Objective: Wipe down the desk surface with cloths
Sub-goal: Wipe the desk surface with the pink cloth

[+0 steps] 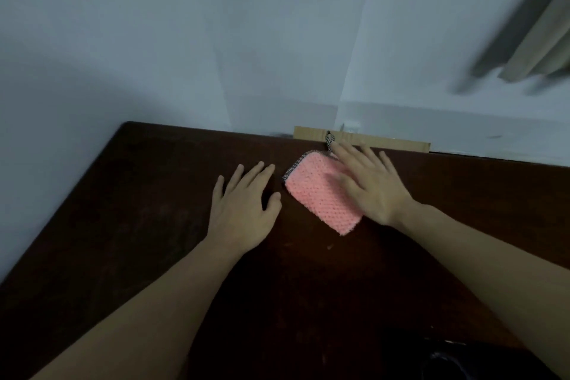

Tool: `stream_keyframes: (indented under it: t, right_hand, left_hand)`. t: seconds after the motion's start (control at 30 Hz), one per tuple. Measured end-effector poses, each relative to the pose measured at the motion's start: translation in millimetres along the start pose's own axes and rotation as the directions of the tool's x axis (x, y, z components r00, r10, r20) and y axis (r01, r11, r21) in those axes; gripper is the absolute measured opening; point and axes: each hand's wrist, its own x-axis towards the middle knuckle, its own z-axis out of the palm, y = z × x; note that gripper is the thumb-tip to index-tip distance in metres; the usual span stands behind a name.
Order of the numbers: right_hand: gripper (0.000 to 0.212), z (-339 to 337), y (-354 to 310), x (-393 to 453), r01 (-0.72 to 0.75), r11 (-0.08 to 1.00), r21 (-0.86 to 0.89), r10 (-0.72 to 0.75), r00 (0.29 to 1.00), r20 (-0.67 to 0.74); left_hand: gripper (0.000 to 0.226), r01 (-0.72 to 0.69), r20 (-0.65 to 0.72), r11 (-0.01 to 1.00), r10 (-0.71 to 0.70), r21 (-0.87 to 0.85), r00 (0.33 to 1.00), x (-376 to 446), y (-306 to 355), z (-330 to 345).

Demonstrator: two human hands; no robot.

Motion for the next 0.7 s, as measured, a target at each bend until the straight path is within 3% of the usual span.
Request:
stream_keyframes:
  t: [0.1,0.2,0.4,0.57,0.7]
  right_hand:
    - [0.065,-2,29,-8,-0.102,0.994,0.045,0.104,0.994,-0.031]
    - [0.07,3,38,-14,-0.089,0.991,0.095,0.096,0.993,-0.075]
    - [0.071,6,38,-13,-0.087,0.987,0.132,0.104,0.986,-0.131]
    - [0.069,8,41,-14,-0.073,0.986,0.153,0.094,0.987,-0.132]
    - [0.071,9,41,-13,-0.058,0.993,0.101,0.07,0.991,-0.118]
  left_hand:
    - [0.058,-0.11,-0.015,0.993,0.111,0.031,0.994,5,29,-1]
    - [0.062,-0.146,0.036,0.989,0.145,0.018,0.989,15,68,13]
    - [0.072,0.047,0.09,0.999,-0.049,0.025,0.995,40,124,50]
    - [0.075,0.04,0.047,0.986,-0.049,0.164,0.998,57,115,54]
    - [0.082,-0.058,0.089,0.967,0.037,0.249,0.995,54,88,46]
